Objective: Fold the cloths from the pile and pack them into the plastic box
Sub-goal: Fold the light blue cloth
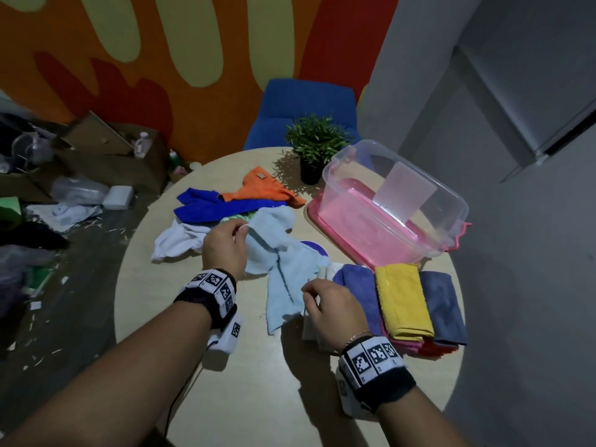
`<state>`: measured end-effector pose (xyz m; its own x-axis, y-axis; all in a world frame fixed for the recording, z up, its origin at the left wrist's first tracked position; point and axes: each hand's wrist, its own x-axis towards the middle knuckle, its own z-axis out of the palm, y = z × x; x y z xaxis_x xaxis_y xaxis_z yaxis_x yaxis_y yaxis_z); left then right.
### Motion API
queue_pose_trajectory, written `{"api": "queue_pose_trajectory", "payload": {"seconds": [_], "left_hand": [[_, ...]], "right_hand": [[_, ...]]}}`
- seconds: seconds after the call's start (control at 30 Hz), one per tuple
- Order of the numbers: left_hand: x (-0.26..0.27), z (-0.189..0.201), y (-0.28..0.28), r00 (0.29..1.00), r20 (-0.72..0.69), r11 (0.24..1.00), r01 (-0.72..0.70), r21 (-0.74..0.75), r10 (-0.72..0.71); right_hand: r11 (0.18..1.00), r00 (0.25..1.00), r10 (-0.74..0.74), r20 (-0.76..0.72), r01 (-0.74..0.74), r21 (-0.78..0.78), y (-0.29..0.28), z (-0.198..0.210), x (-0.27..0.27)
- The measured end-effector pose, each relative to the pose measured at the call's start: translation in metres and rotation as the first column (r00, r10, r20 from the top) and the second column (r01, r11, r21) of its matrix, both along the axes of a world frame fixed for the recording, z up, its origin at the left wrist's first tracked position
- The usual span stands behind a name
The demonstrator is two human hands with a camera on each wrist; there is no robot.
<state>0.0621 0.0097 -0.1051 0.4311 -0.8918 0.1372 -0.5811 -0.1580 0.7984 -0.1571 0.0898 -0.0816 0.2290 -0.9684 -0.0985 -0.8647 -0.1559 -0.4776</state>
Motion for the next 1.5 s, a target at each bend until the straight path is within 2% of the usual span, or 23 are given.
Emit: {"api": "queue_pose_trajectory", "payload": {"seconds": [0.07,0.17,0.3,0.4,0.43,0.5,0.57,0.6,0.63,0.7,0.73,0.77,0.83,0.87,0.93,0.97,1.07,1.13,1.2,1.23,1.3,1.37,1.5], "left_hand": [[-0.002,0.021,0.004,0.997,-0.047,0.997,0.059,-0.042,-0.061],[-0.006,0.057,0.012,0.942,-0.103,0.947,0.313,-0.075,-0.319],[-0.01,0.102,0.018,0.774,-0.155,0.789,0.6,-0.128,-0.614],[-0.003,0.131,0.02,0.66,-0.209,0.688,0.716,-0.115,-0.722],[0.005,0.137,0.019,0.644,-0.17,0.661,0.746,-0.075,-0.746],[0.025,0.14,0.014,0.612,0.083,0.617,0.774,0.14,-0.786],[0.044,0.136,0.007,0.542,0.321,0.63,0.684,0.369,-0.777],[0.052,0.132,0.004,0.554,0.359,0.66,0.633,0.404,-0.751],[0.059,0.128,0.002,0.607,0.341,0.695,0.601,0.394,-0.718],[0.067,0.12,0.0,0.755,0.163,0.763,0.579,0.287,-0.635],[0.067,0.115,0.001,0.814,0.006,0.796,0.565,0.217,-0.58],[0.066,0.108,0.004,0.83,-0.174,0.816,0.555,0.159,-0.53],[0.053,0.092,0.011,0.736,-0.465,0.789,0.602,0.119,-0.492],[0.044,0.084,0.017,0.66,-0.564,0.737,0.664,0.128,-0.497],[0.022,0.064,0.032,0.538,-0.687,0.613,0.772,0.168,-0.489],[0.011,0.054,0.038,0.512,-0.724,0.585,0.79,0.184,-0.462],[-0.012,0.042,0.049,0.468,-0.789,0.594,0.787,0.167,-0.398],[-0.025,0.058,0.053,0.36,-0.84,0.614,0.788,0.04,-0.407],[-0.03,0.079,0.053,0.227,-0.878,0.653,0.748,-0.12,-0.421],[-0.031,0.091,0.051,0.199,-0.898,0.694,0.705,-0.146,-0.392],[-0.031,0.107,0.043,0.233,-0.892,0.74,0.656,-0.149,-0.386],[-0.028,0.112,0.036,0.297,-0.86,0.746,0.652,-0.134,-0.414],[-0.024,0.116,0.033,0.49,-0.642,0.652,0.758,-0.02,-0.589]], "right_hand": [[1.0,0.998,-0.015,0.053,0.016,-0.008,-0.005,0.004,0.01],[0.994,0.971,-0.028,0.236,0.052,-0.095,-0.015,0.015,0.025],[0.989,0.92,-0.048,0.39,0.099,-0.113,-0.033,0.033,0.05],[0.989,0.909,-0.065,0.411,0.113,-0.092,-0.04,0.041,0.054],[0.986,0.9,-0.085,0.428,0.138,-0.096,-0.041,0.046,0.051],[0.97,0.878,-0.132,0.46,0.209,-0.122,-0.043,0.057,0.041],[0.952,0.865,-0.155,0.478,0.26,-0.163,-0.043,0.071,0.032],[0.944,0.847,-0.171,0.504,0.287,-0.162,-0.043,0.077,0.028],[0.94,0.812,-0.188,0.552,0.311,-0.137,-0.044,0.083,0.025],[0.942,0.727,-0.207,0.655,0.328,-0.066,-0.044,0.095,0.022],[0.949,0.688,-0.197,0.699,0.313,-0.041,-0.044,0.101,0.023],[0.957,0.644,-0.178,0.744,0.288,-0.021,-0.043,0.108,0.025],[0.972,0.543,-0.148,0.826,0.233,0.021,-0.041,0.122,0.033],[0.978,0.499,-0.139,0.855,0.202,0.041,-0.04,0.128,0.037],[0.986,0.425,-0.123,0.897,0.153,0.062,-0.04,0.139,0.045],[0.989,0.379,-0.114,0.918,0.133,0.068,-0.041,0.144,0.047],[0.993,0.195,-0.105,0.975,0.065,0.094,-0.042,0.152,0.047],[0.988,0.123,-0.148,0.981,0.067,0.141,-0.047,0.141,0.043],[0.964,0.137,-0.246,0.96,0.138,0.227,-0.047,0.117,0.04],[0.95,0.182,-0.297,0.938,0.159,0.27,-0.043,0.106,0.041],[0.936,0.336,-0.35,0.874,0.163,0.312,-0.03,0.08,0.045],[0.937,0.4,-0.349,0.848,0.144,0.318,-0.021,0.063,0.05],[0.952,0.252,-0.303,0.919,0.12,0.281,-0.021,0.065,0.055]]}}
